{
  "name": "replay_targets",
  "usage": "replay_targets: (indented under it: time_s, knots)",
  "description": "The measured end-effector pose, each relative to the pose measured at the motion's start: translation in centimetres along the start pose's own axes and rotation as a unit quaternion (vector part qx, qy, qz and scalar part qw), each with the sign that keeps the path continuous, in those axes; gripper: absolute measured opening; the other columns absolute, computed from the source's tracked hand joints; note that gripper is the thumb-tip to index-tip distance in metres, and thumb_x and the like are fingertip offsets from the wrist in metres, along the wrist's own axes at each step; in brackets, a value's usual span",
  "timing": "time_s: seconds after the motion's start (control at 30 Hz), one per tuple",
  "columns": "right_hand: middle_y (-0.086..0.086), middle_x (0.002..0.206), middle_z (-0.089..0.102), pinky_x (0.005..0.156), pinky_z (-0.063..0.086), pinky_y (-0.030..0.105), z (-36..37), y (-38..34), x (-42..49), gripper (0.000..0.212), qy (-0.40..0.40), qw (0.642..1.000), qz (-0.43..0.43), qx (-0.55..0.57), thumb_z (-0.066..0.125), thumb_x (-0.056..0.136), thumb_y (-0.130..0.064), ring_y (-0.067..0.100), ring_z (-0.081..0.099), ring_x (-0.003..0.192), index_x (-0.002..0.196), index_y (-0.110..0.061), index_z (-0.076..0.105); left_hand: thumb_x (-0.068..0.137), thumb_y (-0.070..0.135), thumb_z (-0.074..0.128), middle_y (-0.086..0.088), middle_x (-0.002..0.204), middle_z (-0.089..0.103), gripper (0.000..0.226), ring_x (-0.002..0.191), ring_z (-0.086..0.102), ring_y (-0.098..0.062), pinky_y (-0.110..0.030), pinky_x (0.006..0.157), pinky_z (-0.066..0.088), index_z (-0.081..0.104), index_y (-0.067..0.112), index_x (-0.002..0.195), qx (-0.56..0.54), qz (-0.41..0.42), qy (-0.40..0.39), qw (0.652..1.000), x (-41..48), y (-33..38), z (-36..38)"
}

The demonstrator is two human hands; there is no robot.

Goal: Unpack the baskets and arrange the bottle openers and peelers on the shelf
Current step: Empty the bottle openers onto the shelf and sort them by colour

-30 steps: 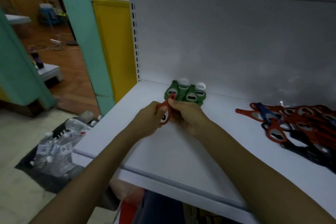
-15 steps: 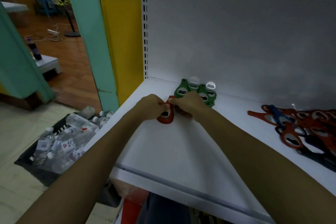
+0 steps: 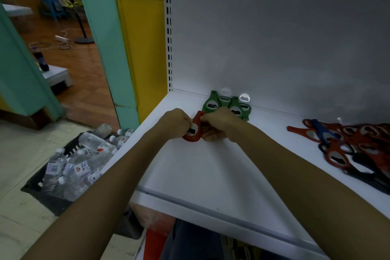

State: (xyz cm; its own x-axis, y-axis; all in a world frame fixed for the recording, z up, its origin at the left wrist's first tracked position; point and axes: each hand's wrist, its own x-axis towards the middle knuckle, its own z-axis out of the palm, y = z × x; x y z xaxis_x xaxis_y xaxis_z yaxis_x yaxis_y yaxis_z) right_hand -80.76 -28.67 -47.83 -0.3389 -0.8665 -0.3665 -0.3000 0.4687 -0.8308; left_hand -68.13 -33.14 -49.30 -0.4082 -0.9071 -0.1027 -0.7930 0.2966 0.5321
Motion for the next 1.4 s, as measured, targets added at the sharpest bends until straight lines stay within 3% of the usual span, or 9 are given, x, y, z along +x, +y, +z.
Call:
replay_targets:
  time_s: [0.23,0.43,0.67,0.8,1.03,1.13,1.23,1.33,1.4]
  knots:
    - [0.008,0.081,0.069,0.071,0.051,0.031,-5.0,6.0,-3.1,0.019,0.167,0.957,-0.156,-0.180,0.057,0.089,-0.016,0.024,0.064,0.076,0.079,-0.005,0.071,0.098,0.021,0.042,-0.012,0.123,0.054,0.033,0.110,0.045,-0.025,-0.028,0.091,0.035,0.055,0.008,0.125,0.067,0.227,0.208,0.949,-2.4,4.6,2.7]
    - [0.001,0.093,0.071,0.068,0.046,0.024,-13.5,14.8,-7.5,0.017,0.305,0.917,-0.125,-0.227,0.056,0.090,-0.021,0.021,0.065,0.085,0.093,-0.016,0.072,0.095,0.019,0.050,-0.011,0.122,0.055,0.033,0.113,0.049,-0.026,-0.032,0.095,0.038,0.053,0.009,0.126,-0.042,0.346,0.090,0.933,-2.5,14.5,11.4]
    - [0.001,0.099,0.067,0.071,0.043,0.031,-19.8,19.9,-10.8,0.027,0.388,0.850,-0.138,-0.328,0.066,0.084,-0.035,0.025,0.056,0.095,0.105,-0.018,0.067,0.092,0.011,0.055,0.004,0.081,0.060,0.013,0.076,0.060,-0.014,-0.006,0.063,0.042,0.059,0.009,0.104,-0.237,0.302,0.001,0.923,-2.9,22.0,18.1]
    - [-0.003,0.091,0.070,0.086,0.036,0.031,-19.4,20.1,-10.3,0.026,0.374,0.837,-0.126,-0.380,0.060,0.087,-0.042,0.020,0.061,0.094,0.108,-0.031,0.070,0.091,0.007,0.054,-0.003,0.081,0.066,0.012,0.071,0.064,-0.019,-0.022,0.063,0.052,0.058,0.017,0.086,-0.330,0.243,-0.037,0.911,-1.7,21.1,19.1]
    - [0.000,0.055,0.061,0.067,0.038,0.035,-19.1,19.1,-10.3,0.029,0.515,0.717,-0.188,-0.431,0.045,0.089,-0.021,0.024,0.057,0.053,0.066,-0.015,0.063,0.097,0.034,0.048,0.000,0.066,0.069,0.029,0.050,0.065,-0.009,-0.018,0.047,0.049,0.064,0.019,0.077,-0.437,0.156,-0.084,0.882,-1.5,21.7,18.6]
    - [0.002,0.072,0.070,0.066,0.046,0.032,-18.6,18.3,-9.7,0.007,0.423,0.738,-0.294,-0.436,0.066,0.083,-0.016,0.023,0.064,0.065,0.082,-0.013,0.072,0.092,0.052,0.049,-0.004,0.074,0.073,0.043,0.065,0.070,-0.018,-0.025,0.053,0.054,0.072,0.016,0.085,-0.459,0.083,-0.181,0.866,-0.7,22.1,17.5]
    - [0.003,0.091,0.073,0.073,0.050,0.033,-18.1,16.8,-8.5,0.024,0.323,0.806,-0.346,-0.355,0.051,0.094,-0.019,0.021,0.066,0.082,0.091,-0.011,0.074,0.095,0.019,0.054,-0.012,0.085,0.071,0.021,0.067,0.069,-0.016,-0.026,0.060,0.057,0.069,0.005,0.090,-0.589,0.010,-0.179,0.788,0.7,21.0,16.2]
    - [0.006,0.091,0.069,0.068,0.045,0.031,-18.8,15.0,-6.0,0.025,0.399,0.838,-0.263,-0.265,0.045,0.096,-0.016,0.022,0.062,0.083,0.094,-0.008,0.069,0.099,0.008,0.045,-0.013,0.095,0.070,0.014,0.079,0.070,-0.020,-0.024,0.065,0.058,0.059,0.005,0.099,-0.667,-0.017,-0.092,0.739,1.4,19.8,15.6]
    - [0.010,0.120,0.063,0.090,0.046,0.035,-19.4,14.3,-3.6,0.030,0.322,0.851,-0.184,-0.372,0.046,0.096,-0.016,0.027,0.056,0.112,0.122,-0.011,0.059,0.100,0.010,0.042,-0.011,0.095,0.068,0.013,0.075,0.070,-0.016,-0.021,0.062,0.057,0.054,0.006,0.104,-0.683,-0.007,-0.066,0.727,1.3,19.7,15.7]
